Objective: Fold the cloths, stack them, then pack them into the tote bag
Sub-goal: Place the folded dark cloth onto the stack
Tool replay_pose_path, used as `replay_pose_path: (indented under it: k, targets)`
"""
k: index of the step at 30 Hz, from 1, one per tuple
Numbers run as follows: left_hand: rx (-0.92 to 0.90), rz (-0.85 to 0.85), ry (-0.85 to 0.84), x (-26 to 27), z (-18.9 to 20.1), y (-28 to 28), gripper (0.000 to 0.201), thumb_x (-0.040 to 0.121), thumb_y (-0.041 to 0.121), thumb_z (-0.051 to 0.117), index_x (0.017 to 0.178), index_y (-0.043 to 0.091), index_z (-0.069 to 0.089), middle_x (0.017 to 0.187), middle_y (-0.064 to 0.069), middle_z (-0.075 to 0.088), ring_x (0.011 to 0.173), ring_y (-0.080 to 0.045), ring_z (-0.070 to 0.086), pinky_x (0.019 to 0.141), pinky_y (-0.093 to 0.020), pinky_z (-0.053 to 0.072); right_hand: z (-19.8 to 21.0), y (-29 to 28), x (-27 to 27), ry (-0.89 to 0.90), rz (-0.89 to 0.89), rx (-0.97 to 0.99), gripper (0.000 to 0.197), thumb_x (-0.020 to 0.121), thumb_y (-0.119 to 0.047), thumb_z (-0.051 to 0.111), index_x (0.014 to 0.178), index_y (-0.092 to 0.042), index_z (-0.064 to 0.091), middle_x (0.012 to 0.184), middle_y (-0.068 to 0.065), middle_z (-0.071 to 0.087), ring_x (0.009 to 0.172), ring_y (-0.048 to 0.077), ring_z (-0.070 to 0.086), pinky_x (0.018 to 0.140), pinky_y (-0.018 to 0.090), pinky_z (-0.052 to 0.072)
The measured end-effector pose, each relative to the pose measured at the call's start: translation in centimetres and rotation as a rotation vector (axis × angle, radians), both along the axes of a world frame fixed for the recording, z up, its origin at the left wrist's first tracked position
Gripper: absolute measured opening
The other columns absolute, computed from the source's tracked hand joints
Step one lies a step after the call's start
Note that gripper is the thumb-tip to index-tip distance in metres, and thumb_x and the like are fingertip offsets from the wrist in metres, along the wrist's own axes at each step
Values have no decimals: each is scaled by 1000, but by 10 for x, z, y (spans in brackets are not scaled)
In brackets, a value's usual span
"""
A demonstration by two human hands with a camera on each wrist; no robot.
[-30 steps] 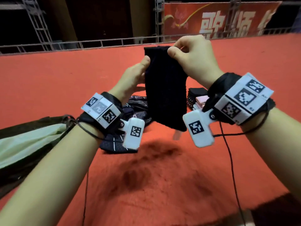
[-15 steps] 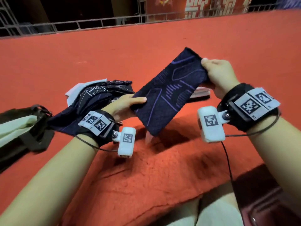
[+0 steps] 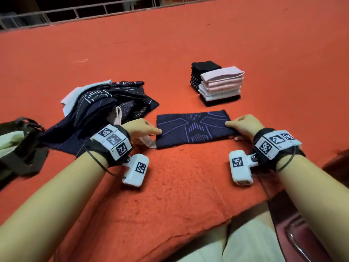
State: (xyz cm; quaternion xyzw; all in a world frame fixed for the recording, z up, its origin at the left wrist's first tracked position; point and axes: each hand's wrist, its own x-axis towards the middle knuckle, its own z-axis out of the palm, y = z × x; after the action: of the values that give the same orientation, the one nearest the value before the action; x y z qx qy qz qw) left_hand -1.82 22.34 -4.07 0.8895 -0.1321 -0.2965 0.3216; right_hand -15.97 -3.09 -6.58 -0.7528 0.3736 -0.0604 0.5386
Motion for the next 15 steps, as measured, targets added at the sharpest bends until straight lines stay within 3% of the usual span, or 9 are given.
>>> replay_pose_path:
  k: [2, 7, 11, 15]
  targets:
    - [26, 40, -5, -1, 2, -2, 16, 91, 27, 59, 85, 13, 53, 70, 0, 55, 49, -11, 39, 48, -16, 27, -2, 0, -2, -26, 7, 21, 24, 90, -13, 60, 68, -8, 52, 33, 1, 55, 27, 6, 52, 28, 12, 38]
    - [163, 14, -96, -6, 6, -11, 28, 90, 34, 57, 71, 15, 51, 65, 1, 50, 53, -12, 39, 47, -19, 28, -6, -2, -2, -64, -16, 60, 19, 89, -14, 61, 71, -9, 54, 37, 0, 58, 32, 6, 57, 31, 12, 42]
    - [117, -3, -56, -5, 5, -21, 25, 89, 24, 60, 69, 12, 50, 63, -2, 46, 43, -12, 44, 48, -20, 36, -8, -2, -3, -78, -19, 71, 19, 88, -14, 62, 71, -9, 55, 47, 6, 62, 33, 6, 57, 32, 12, 42]
    - [-12, 53, 75, -9, 14, -27, 27, 94, 13, 53, 72, 10, 37, 41, -4, 38, 24, -12, 33, 31, -14, 30, -7, -1, -5, -93, -19, 56, 20, 86, -14, 63, 69, -12, 54, 64, 11, 61, 33, 6, 56, 32, 13, 41]
